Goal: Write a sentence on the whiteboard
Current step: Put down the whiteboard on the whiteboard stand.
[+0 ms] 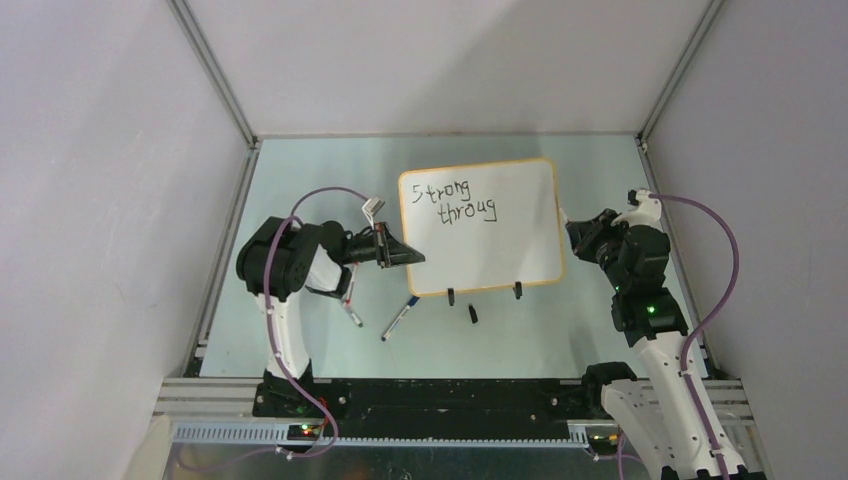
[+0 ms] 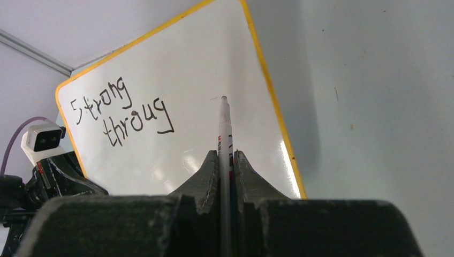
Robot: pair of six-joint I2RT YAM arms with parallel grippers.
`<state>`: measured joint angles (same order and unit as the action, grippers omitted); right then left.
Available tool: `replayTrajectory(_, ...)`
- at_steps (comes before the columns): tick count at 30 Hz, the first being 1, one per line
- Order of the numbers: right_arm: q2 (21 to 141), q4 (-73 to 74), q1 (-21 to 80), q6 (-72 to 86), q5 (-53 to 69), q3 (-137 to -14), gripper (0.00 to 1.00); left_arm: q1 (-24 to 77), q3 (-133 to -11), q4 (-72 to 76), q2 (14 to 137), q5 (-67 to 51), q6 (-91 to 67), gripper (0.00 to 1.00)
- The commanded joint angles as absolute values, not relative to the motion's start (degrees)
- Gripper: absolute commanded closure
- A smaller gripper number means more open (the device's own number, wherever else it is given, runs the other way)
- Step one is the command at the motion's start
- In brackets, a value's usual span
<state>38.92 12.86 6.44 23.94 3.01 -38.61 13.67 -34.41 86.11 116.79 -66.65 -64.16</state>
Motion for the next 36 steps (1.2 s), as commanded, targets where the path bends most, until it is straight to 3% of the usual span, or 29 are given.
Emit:
replayTrajectory(1, 38.1, 10.3, 6.8, 23.8, 1.9, -38.8, 1.0, 13.2, -33.1, 87.8, 113.5, -71.2, -63.5, 0.99)
replayTrajectory(8, 38.2, 10.4, 6.8, 23.7, 2.0, -38.8, 1.0, 13.1, -33.0, 87.8, 112.1, -71.6, -63.1, 0.84)
replayTrajectory(10, 38.0, 10.4, 6.8, 23.7, 1.8, -38.8, 1.0, 13.0, -33.0, 87.8, 112.1, -71.7, -63.0, 0.74)
replayTrajectory(13, 38.0, 10.4, 6.8, 23.7, 1.7, -38.8, 1.0, 13.0, -33.1, 87.8, 112.3, -71.8, -63.0, 0.55)
replayTrajectory(14, 38.0, 10.4, 6.8, 23.7, 1.8, -38.8, 1.0, 13.0, -33.1, 87.8, 112.4, -71.8, -63.0, 0.37)
replayTrajectory(16, 38.1, 10.4, 6.8, 23.7, 1.8, -38.8, 1.0, 12.9, -33.1, 87.8, 112.4, -71.8, -63.0, 0.22)
replayTrajectory(20, 37.9, 10.5, 6.9, 23.7, 1.8, -38.8, 1.0, 12.8, -33.0, 87.8, 112.1, -71.8, -62.9, 0.04)
replayTrajectory(36, 37.5, 10.7, 6.8, 23.7, 1.6, -38.8, 1.0, 8.2, -28.6, 87.8, 104.6, -71.5, -60.3, 0.01)
